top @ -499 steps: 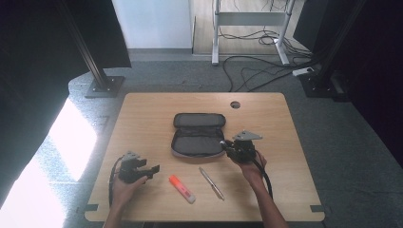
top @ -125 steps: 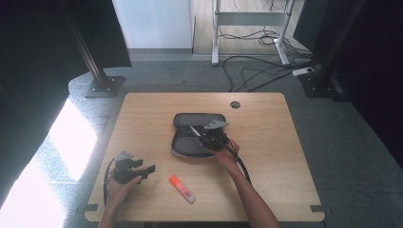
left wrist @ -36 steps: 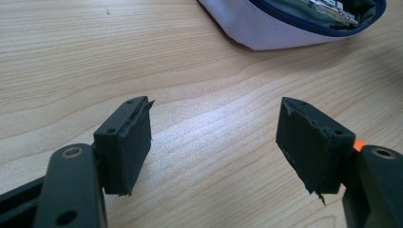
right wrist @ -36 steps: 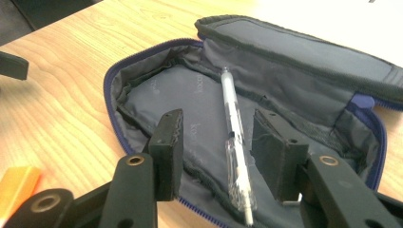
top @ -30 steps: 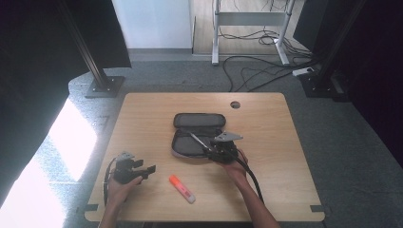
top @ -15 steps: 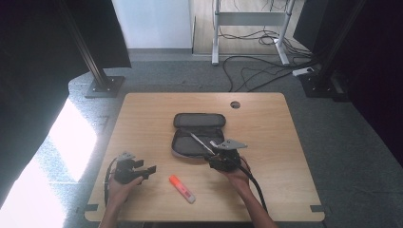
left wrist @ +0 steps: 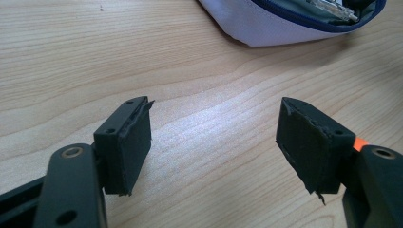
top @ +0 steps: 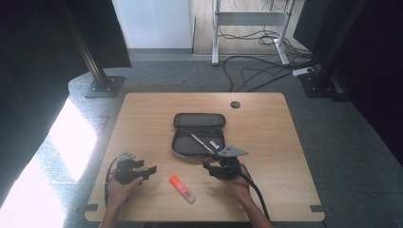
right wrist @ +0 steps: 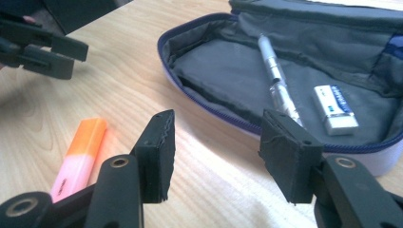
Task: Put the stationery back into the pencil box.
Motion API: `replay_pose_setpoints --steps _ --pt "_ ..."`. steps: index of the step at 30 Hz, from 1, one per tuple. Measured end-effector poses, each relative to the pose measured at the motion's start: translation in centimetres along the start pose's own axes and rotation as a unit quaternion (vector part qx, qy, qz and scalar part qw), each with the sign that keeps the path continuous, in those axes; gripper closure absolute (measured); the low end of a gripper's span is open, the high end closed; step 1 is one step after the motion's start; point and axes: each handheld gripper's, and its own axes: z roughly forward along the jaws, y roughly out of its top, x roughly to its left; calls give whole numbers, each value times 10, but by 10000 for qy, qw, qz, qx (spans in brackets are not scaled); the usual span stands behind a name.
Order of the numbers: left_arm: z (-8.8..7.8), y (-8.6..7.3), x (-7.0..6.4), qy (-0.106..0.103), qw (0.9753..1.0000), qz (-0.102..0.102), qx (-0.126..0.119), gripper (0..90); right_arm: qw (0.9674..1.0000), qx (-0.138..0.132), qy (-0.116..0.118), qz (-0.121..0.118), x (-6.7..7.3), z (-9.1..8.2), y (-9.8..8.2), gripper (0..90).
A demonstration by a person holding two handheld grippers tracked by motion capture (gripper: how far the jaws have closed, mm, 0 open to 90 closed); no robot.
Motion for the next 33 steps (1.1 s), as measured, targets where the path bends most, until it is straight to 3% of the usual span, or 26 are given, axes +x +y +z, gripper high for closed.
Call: replay_pose_setpoints --steps 17,33 --pt "-1 0 -1 0 10000 6 -41 281 9994 64 318 -96 29 -5 -11 450" --pt "-2 1 -1 -8 10000 16 -60 281 9977 240 573 -275 61 5 -21 450"
